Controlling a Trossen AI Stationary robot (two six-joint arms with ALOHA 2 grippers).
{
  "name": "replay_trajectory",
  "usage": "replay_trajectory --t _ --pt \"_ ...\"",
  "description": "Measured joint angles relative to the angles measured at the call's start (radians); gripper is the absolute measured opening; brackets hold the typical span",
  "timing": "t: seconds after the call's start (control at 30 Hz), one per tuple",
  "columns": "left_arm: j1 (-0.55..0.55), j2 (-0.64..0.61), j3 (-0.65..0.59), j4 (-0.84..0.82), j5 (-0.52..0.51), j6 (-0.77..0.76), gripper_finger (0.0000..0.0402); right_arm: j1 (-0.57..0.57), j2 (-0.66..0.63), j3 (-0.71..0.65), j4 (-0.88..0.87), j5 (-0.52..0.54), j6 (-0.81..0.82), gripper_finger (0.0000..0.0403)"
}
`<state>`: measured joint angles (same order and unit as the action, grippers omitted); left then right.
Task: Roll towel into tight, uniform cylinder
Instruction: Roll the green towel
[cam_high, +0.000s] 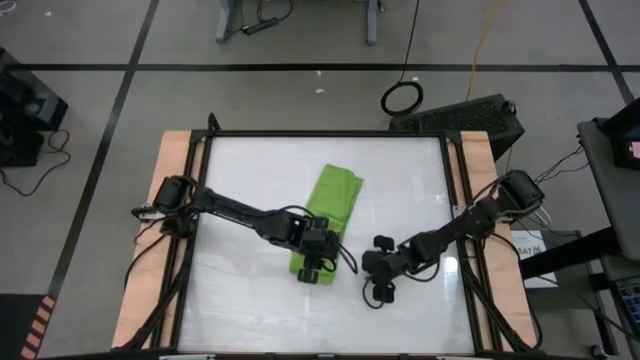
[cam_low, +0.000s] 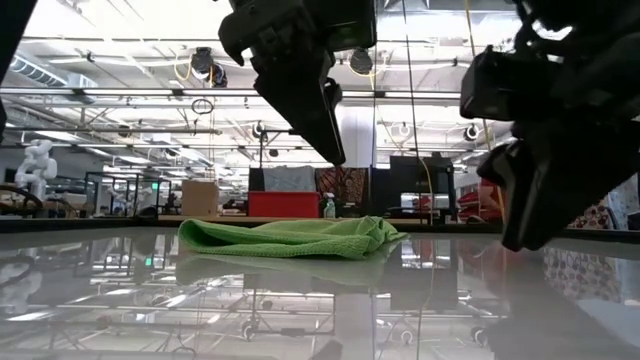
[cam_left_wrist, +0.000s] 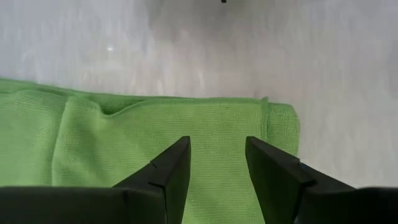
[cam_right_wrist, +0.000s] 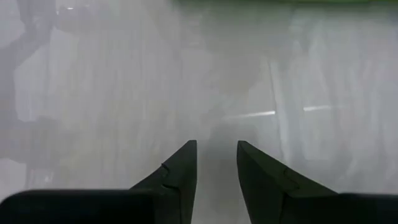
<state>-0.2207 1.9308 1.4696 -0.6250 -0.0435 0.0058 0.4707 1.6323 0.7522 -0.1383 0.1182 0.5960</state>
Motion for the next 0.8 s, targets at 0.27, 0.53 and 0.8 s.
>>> replay_trajectory --t 0.27,0.53,0.8 --pt "-0.011 0.000 -0.001 0.039 -0.018 -0.027 0.0161 0.033 0.000 -0.001 0.002 0.046 0.029 0.0105" --pt "-0.035 0.027 -0.003 0.123 -0.012 -0.003 0.0161 0.036 0.000 -0.001 0.007 0.065 0.054 0.0105" --pt "-0.061 0.080 -0.003 0.150 0.019 -0.004 0.0161 0.036 0.000 -0.002 0.024 0.068 0.074 0.0105"
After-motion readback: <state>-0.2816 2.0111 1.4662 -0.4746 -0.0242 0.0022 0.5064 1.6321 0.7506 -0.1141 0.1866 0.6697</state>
